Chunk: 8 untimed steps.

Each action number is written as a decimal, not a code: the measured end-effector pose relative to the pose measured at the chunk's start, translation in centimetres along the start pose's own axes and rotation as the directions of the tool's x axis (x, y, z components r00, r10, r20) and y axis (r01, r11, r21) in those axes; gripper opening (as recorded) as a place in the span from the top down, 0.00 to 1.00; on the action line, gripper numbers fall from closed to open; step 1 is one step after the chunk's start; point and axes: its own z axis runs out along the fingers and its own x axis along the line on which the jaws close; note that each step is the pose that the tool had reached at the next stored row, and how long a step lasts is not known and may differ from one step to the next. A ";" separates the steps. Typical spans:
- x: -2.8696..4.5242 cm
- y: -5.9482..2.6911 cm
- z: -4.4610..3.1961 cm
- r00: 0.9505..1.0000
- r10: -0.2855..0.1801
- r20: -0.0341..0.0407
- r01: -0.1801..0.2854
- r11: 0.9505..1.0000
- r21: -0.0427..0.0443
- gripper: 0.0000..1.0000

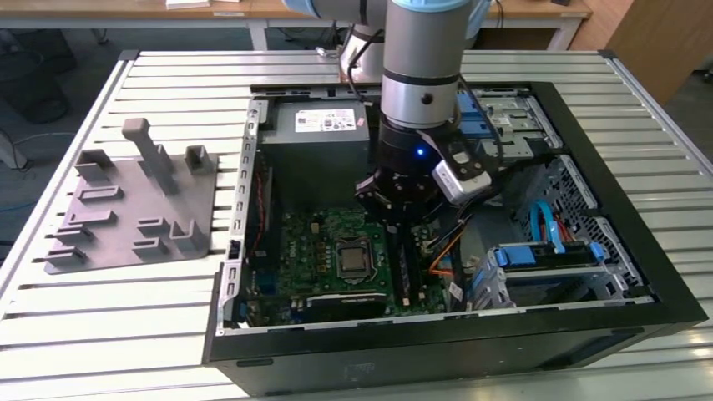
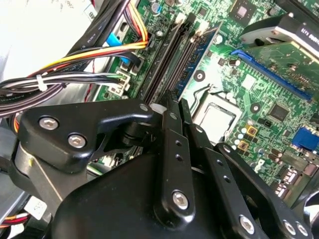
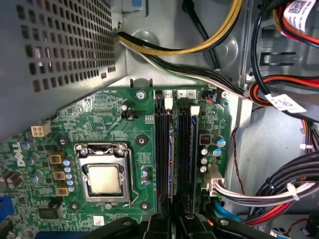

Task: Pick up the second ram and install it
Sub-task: 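Insert the second ram into the second slot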

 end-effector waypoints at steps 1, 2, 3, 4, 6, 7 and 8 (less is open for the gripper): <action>0.00 0.09 0.07 1.000 0.000 0.000 0.000 1.000 0.000 0.86; 0.00 0.18 0.14 1.000 0.000 0.000 0.000 1.000 0.000 0.86; 0.00 0.25 0.20 1.000 0.000 0.000 0.000 1.000 0.000 0.86; 0.00 0.31 0.25 1.000 0.000 0.000 0.000 1.000 0.000 0.86; 0.00 0.39 0.31 1.000 0.000 0.000 0.000 1.000 0.001 0.86; 0.01 0.43 0.34 1.000 0.000 0.000 0.000 1.000 0.002 0.86; 0.01 0.47 0.35 1.000 0.000 0.000 0.000 1.000 0.003 0.86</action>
